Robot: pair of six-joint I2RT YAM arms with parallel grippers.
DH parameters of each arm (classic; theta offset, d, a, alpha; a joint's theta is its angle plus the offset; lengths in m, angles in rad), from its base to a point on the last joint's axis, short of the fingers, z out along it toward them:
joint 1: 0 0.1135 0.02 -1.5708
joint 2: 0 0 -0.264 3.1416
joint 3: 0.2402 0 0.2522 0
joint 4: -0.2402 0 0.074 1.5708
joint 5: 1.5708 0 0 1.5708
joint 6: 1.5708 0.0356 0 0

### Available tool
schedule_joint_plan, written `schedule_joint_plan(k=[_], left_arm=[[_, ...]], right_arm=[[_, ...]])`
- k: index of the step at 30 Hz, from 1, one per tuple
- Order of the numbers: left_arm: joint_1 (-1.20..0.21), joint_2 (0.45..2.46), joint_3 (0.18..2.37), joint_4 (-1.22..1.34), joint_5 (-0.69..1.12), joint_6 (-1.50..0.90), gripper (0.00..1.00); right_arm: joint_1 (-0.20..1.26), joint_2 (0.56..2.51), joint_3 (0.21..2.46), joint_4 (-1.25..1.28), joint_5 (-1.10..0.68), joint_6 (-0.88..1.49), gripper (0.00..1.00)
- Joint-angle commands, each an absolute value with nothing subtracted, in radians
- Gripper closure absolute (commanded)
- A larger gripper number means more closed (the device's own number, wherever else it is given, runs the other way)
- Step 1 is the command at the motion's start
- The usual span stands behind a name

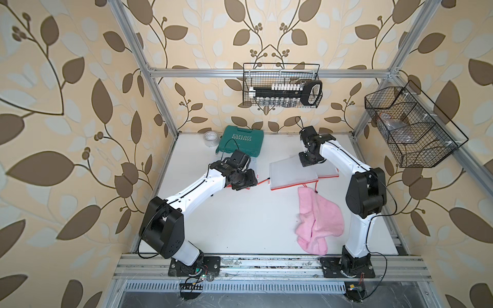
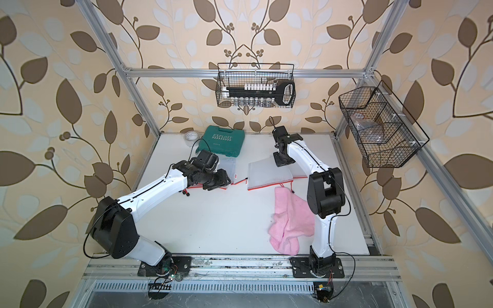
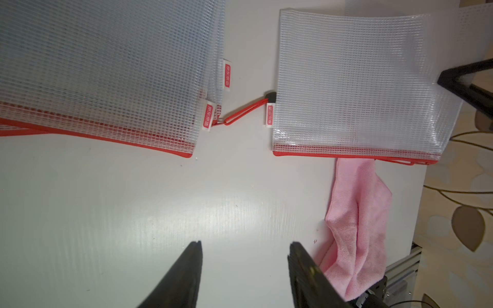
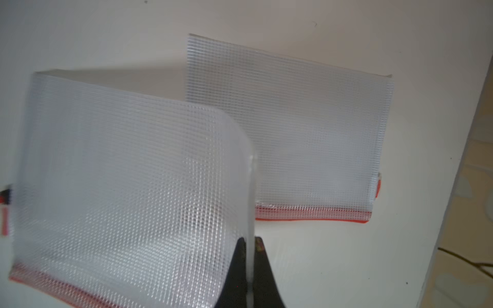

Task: Wipe the document bag
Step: Place the document bag.

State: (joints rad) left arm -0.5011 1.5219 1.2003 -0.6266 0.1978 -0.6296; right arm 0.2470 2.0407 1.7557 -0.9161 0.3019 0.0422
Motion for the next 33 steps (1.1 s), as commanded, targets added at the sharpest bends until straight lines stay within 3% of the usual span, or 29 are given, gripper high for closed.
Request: schedule_joint_plan(k=[1,15,33], left_arm=[[-0.463,1.516,1.242,-0.649,0.177,-0.582,0.44],[-0.336,1.569,1.256,-0.638,0.238,-0.544,0.44],[-0.254,1.574,1.205,-0.61,0.25,-0.543,0.44]], right_arm=[[0.212,2.078,1.8,-0.849,0.436,-0.06,1.0],[0.143,2.186,1.832,-0.751,0.46,-0.348,1.0],[0.035,2.113,1.605,-0.515,0.403,-0.682,1.0]])
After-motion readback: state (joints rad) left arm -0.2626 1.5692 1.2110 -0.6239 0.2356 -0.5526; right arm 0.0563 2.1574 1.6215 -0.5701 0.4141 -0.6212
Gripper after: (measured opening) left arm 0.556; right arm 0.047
